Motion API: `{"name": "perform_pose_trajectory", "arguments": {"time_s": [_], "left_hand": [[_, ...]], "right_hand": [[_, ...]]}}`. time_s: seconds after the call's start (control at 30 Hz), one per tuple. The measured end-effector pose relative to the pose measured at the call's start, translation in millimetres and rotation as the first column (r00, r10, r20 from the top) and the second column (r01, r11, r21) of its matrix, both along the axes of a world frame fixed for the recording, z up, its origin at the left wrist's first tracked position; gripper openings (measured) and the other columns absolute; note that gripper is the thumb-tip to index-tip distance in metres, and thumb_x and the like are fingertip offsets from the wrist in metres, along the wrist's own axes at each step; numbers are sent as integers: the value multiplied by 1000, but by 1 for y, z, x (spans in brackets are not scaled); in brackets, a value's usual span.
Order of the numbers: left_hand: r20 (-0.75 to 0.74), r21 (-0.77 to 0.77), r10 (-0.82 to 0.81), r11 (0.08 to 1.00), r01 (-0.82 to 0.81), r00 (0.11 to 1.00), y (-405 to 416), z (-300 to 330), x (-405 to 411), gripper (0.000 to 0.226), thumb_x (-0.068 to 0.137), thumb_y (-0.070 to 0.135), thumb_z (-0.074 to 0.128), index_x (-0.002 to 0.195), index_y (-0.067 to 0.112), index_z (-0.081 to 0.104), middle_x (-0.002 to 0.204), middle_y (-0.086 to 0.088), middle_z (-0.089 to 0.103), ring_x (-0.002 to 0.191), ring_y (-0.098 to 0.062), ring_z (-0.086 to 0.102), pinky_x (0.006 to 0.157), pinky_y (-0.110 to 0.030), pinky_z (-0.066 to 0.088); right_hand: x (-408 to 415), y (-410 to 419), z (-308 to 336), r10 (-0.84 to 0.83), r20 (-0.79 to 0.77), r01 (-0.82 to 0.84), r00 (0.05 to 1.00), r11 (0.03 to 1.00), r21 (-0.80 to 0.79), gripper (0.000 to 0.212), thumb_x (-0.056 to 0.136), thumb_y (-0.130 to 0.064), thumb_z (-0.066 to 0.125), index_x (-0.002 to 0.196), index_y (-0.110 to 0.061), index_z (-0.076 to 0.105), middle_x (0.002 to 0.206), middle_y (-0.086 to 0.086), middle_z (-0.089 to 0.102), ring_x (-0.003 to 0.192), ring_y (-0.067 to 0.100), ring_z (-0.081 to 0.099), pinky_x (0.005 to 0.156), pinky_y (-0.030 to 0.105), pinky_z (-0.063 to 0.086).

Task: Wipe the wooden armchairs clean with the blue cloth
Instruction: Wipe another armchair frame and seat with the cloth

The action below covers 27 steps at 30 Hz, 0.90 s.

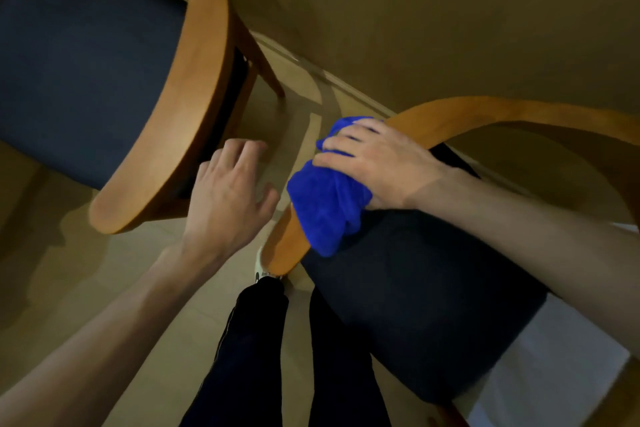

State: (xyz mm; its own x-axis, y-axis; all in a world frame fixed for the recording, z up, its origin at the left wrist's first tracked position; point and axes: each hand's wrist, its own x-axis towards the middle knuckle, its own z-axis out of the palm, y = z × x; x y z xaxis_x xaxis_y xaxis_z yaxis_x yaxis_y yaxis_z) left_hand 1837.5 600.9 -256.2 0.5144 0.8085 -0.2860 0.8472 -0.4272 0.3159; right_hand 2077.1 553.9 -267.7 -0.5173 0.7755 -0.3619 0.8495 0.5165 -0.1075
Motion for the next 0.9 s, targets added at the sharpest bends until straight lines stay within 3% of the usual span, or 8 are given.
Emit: {"name": "perform_pose_trajectory", "arguments": {"time_s": [0.17, 0.33, 0.5, 0.6, 0.77, 0.9], "left_hand": [[77, 2, -24, 1000, 24, 997, -7, 4, 69, 53, 89, 45, 54, 134, 17, 44, 127, -5, 50, 115, -22, 49, 96, -38, 40], [101, -2, -129, 991, 130, 986, -18, 4, 133, 62, 85, 51, 58, 133, 17, 41, 123, -5, 51, 109, -22, 51, 91, -37, 41], [112, -21, -251, 967, 255, 962, -29, 6, 186, 68, 81, 48, 62, 137, 21, 34, 131, -5, 46, 116, -24, 47, 96, -41, 40], [100, -23, -325, 944, 328, 940, -40, 10, 212, 68, 82, 46, 62, 138, 23, 31, 131, -4, 44, 118, -24, 46, 100, -44, 40], [121, -41, -470, 878, 477, 874, -66, 16, 249, 74, 78, 44, 69, 139, 23, 33, 135, -2, 41, 122, -23, 44, 103, -42, 40], [108, -1, -609, 790, 613, 786, -96, 17, 285, 77, 75, 43, 72, 138, 22, 34, 133, -1, 43, 123, -21, 43, 104, -40, 38]], "right_hand": [[64, 4, 1, -177, 23, 177, 984, 984, 7, 91, 62, -55, 79, 140, -30, 38, 136, -3, 50, 124, 23, 47, 108, 40, 34], [125, -8, -2, -439, 18, 440, 898, 898, -4, 76, 67, -48, 81, 130, -32, 41, 123, -2, 54, 111, 24, 52, 97, 44, 41], [193, -40, -1, -708, 153, 717, 690, 698, -2, 57, 76, -38, 78, 123, -28, 46, 113, 1, 58, 107, 28, 55, 93, 48, 43], [230, -75, 11, -784, 213, 793, 583, 606, 57, 60, 75, -43, 79, 123, -26, 47, 112, 3, 58, 108, 30, 56, 92, 49, 42], [271, -142, 37, -892, 168, 890, 420, 441, 116, 70, 67, -48, 82, 121, -22, 45, 112, 6, 58, 106, 33, 55, 86, 47, 43], [287, -200, 42, -984, 16, 980, 177, 178, 89, 77, 63, -50, 85, 122, -24, 43, 112, 2, 57, 102, 29, 56, 73, 41, 41]]}}
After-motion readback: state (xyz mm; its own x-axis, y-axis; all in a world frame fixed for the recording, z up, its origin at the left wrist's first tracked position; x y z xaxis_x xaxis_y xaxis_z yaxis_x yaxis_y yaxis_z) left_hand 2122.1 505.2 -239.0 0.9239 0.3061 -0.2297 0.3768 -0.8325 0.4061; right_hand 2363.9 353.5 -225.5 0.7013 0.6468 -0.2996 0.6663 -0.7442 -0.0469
